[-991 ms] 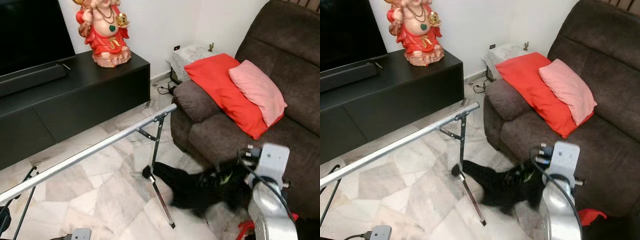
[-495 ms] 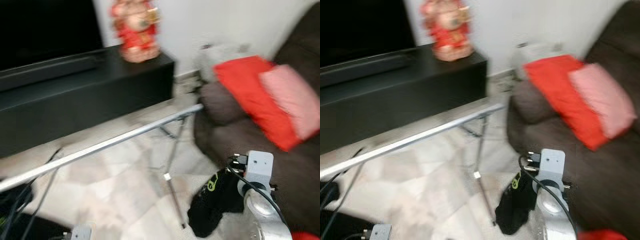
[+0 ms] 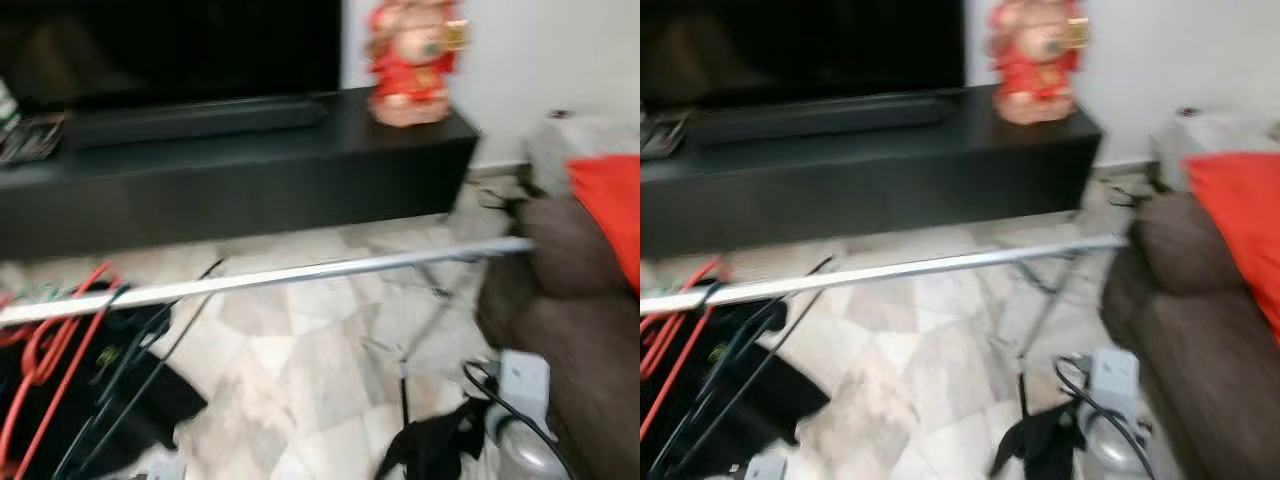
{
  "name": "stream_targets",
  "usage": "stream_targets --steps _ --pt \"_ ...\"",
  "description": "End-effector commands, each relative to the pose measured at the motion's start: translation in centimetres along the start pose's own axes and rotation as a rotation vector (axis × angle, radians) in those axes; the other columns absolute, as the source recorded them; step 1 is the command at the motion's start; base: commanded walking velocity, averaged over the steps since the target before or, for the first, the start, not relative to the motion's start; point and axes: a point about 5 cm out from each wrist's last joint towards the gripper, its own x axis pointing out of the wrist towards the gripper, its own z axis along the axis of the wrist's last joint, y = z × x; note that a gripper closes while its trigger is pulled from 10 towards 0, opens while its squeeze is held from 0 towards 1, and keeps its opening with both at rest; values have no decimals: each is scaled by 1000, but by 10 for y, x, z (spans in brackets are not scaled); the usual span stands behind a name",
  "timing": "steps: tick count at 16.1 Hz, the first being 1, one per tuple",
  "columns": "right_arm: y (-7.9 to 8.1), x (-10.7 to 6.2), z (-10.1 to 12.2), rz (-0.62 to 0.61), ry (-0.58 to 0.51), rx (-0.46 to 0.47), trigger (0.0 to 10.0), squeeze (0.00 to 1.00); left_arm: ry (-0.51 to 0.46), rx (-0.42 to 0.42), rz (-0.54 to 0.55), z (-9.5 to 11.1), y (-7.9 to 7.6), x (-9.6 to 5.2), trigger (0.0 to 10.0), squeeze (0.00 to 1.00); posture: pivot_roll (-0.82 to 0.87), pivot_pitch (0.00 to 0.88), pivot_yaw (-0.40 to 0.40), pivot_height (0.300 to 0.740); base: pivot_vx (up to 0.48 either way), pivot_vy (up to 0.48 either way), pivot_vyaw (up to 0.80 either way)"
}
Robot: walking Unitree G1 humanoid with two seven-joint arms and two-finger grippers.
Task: Hang hanger
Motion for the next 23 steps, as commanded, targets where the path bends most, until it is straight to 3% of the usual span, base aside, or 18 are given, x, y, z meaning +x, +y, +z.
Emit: stream_targets --steps 1,2,6,7,8,9,11,13,16,18,19,21,22,23 --pt "7 1 -3 21 2 41 10000 0 49 5 8 -14 4 -4 10000 0 -68 155 -29 740 0 0 763" --pt "6 5 -18 25 45 76 10000 0 48 15 0 -15 3 -4 10000 0 -63 146 -28 740 0 0 513" --pt "19 14 -38 129 105 161 10000 0 9 37 -7 -12 3 -4 10000 0 -49 130 -25 740 0 0 0" --pt "23 16 -41 165 106 177 10000 0 9 94 5 -12 4 -4 10000 0 -43 130 -25 740 0 0 0" --pt "27 18 -49 179 131 129 10000 0 15 172 30 -12 6 -4 10000 0 -39 121 -19 740 0 0 0" --pt "29 18 -52 190 139 99 10000 0 16 191 51 -12 7 -5 10000 0 -32 116 -19 740 0 0 0" --pt "29 21 -56 191 138 82 10000 0 -34 56 96 -13 14 -8 10000 0 -18 114 -21 740 0 0 0" --pt "28 24 -61 182 134 80 10000 0 -181 -50 114 0 32 -13 10000 0 -11 111 -15 740 0 0 0" --pt "21 25 -65 137 140 103 10000 0 -301 36 161 5 38 -22 10000 0 -13 104 -5 740 0 0 0" --pt "18 27 -65 125 129 114 10000 0 -417 26 221 5 42 -38 10000 0 -7 99 -4 740 0 0 0" --pt "18 28 -65 124 127 71 10000 0 -481 5 274 -6 45 -64 10000 0 7 104 -6 740 0 0 0" --pt "17 29 -64 113 126 82 10000 0 -548 -3 352 -8 50 -87 10000 0 28 126 -16 740 0 0 0" --pt "16 30 -62 106 117 86 10000 0 -634 6 444 4 60 -109 10000 0 44 131 -20 740 0 0 0" --pt "16 32 -59 112 103 88 10000 0 -762 62 537 33 71 -134 10000 0 64 141 -24 740 0 0 0"
